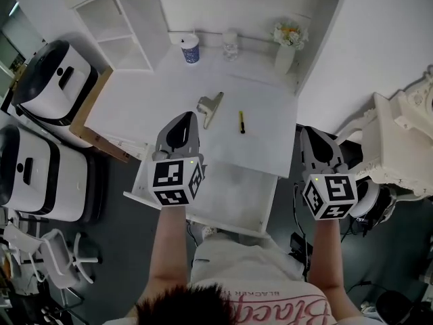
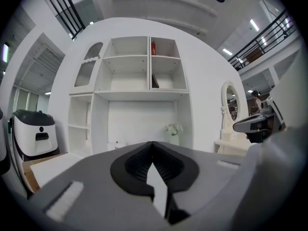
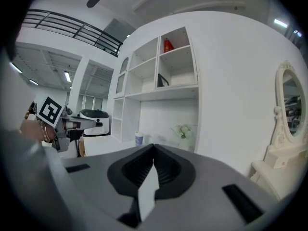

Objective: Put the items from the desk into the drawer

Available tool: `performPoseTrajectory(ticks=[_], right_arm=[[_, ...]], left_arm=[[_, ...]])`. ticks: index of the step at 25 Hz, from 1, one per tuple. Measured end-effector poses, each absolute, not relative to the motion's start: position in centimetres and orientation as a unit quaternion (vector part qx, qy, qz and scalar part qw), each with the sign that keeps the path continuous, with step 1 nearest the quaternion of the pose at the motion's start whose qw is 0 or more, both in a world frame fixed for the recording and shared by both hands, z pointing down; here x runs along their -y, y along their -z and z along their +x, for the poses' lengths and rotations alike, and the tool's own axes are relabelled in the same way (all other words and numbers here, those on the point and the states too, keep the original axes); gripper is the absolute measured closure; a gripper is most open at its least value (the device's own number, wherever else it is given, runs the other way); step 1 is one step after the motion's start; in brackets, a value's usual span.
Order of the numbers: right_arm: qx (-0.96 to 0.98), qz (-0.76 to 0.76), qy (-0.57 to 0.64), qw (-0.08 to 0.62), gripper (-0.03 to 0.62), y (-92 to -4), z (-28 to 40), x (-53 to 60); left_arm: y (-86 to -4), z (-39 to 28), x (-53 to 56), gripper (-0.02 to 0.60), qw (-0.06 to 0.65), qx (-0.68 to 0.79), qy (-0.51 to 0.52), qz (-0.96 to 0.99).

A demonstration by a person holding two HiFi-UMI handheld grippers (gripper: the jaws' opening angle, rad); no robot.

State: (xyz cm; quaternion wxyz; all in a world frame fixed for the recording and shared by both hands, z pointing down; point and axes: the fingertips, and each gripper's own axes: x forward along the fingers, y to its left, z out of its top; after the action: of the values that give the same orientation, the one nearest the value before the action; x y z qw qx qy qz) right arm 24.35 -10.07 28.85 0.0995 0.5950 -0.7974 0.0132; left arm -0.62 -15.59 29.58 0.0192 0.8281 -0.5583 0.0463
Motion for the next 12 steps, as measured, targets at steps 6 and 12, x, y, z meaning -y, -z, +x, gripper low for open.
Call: performPoseTrajectory(ticks=[6,12], right_arm=[[0.796,0.597,-0.030,0.102,0.586,-30.6,28.2,10.5],[0.798,0.591,-0.047,0.107,0.586,-32.4,30.5,11.5]], left_arm=[[-31.2,2.7,16.9,0.572,0.032,0.558,-0.052,0.828],[-33.7,6.1,18.4,0.394,0.066,0.541,-0.061,0.836]])
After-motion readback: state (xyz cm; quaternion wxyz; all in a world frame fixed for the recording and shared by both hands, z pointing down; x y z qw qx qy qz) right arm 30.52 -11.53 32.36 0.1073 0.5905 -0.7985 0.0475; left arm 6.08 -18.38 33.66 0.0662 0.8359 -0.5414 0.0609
